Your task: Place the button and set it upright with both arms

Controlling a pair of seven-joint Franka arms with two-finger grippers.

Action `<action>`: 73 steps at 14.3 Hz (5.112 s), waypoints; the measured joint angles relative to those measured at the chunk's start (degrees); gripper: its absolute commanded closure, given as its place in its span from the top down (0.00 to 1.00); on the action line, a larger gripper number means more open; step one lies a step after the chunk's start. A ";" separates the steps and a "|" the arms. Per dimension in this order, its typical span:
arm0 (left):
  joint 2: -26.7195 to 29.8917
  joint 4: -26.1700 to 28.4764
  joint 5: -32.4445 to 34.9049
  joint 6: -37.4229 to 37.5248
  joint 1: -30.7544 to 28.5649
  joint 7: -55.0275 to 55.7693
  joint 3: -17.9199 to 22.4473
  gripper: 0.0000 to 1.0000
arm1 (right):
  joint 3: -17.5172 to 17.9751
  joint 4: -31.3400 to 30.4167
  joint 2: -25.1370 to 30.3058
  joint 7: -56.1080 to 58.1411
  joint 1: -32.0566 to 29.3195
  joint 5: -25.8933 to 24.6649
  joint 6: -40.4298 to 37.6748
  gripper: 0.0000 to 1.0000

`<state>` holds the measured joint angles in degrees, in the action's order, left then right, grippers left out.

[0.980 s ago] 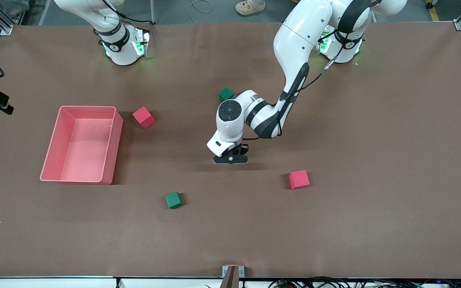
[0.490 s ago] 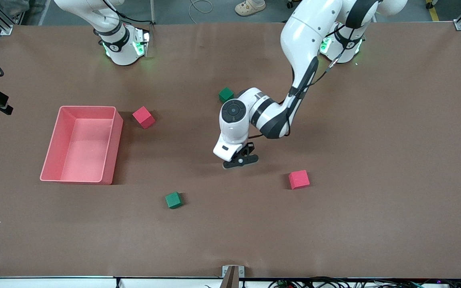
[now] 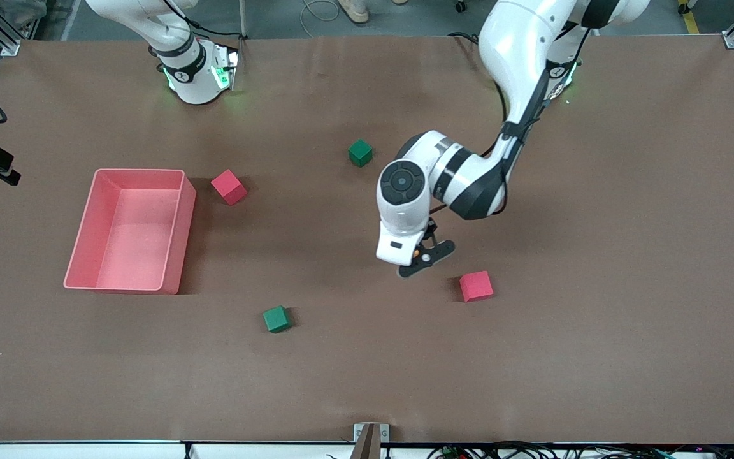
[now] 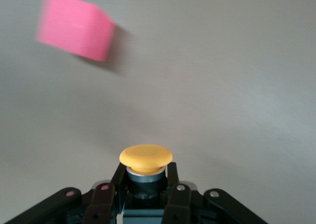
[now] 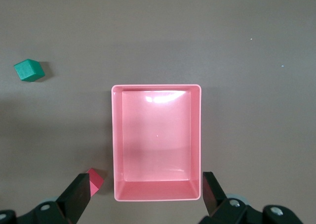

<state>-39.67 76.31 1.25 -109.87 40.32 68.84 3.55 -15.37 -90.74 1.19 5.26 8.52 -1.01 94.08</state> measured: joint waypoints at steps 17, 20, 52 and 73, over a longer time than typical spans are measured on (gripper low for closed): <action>11.62 27.76 37.56 0.70 -16.03 35.72 1.78 0.00 | -0.47 -0.18 -0.24 -0.03 0.84 0.00 -0.35 1.00; 7.00 29.51 49.28 0.56 -16.78 49.16 1.73 0.00 | -0.47 -0.20 -0.24 -0.03 0.84 0.00 -0.33 1.00; -9.30 32.98 79.80 14.89 -19.61 87.32 1.22 0.01 | 0.05 -0.34 -0.78 0.01 2.99 0.01 2.10 1.00; -10.33 32.10 79.80 15.52 -19.49 86.30 1.12 1.00 | 0.07 -0.40 -2.38 0.01 3.98 0.01 1.91 1.00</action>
<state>-50.00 108.41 81.05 -94.35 20.83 155.14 4.67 -15.30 -91.14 -1.19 5.27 12.50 -1.00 95.99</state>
